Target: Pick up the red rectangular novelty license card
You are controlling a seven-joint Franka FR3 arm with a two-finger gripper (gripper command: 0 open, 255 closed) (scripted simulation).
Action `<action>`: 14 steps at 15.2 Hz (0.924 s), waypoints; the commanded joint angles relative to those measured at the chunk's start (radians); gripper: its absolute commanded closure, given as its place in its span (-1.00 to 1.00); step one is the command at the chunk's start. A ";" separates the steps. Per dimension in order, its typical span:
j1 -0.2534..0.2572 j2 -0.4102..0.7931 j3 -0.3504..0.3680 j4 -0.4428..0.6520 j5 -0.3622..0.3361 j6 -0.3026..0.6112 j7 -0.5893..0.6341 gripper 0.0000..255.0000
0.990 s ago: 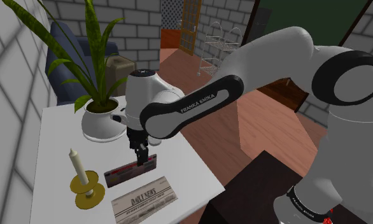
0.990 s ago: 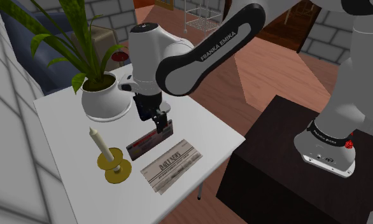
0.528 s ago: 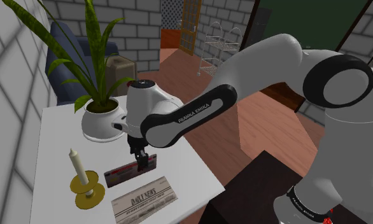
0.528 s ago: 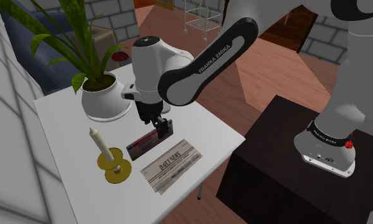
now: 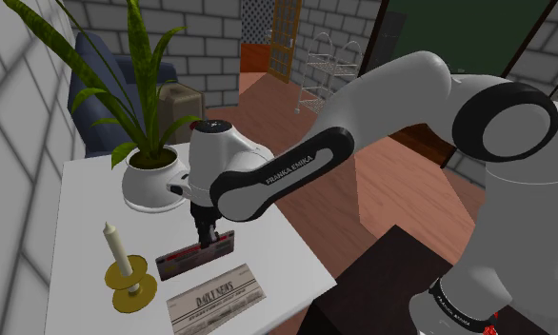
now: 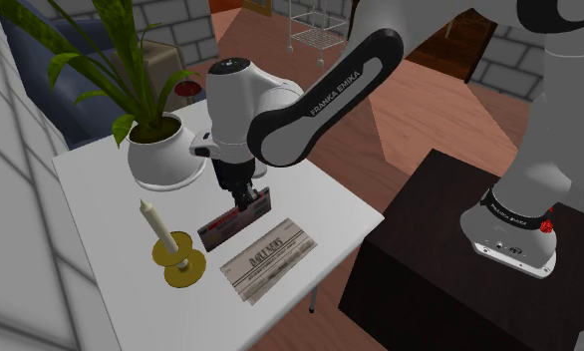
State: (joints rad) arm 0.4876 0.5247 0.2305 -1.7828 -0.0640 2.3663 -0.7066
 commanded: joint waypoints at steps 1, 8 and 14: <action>0.000 0.000 0.000 0.000 0.000 0.000 0.000 1.00; -0.006 -0.047 0.008 0.015 0.011 -0.061 -0.004 1.00; -0.010 -0.088 0.014 0.038 0.021 -0.125 -0.007 1.00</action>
State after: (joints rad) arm 0.4771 0.4396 0.2436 -1.7524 -0.0433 2.2521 -0.7141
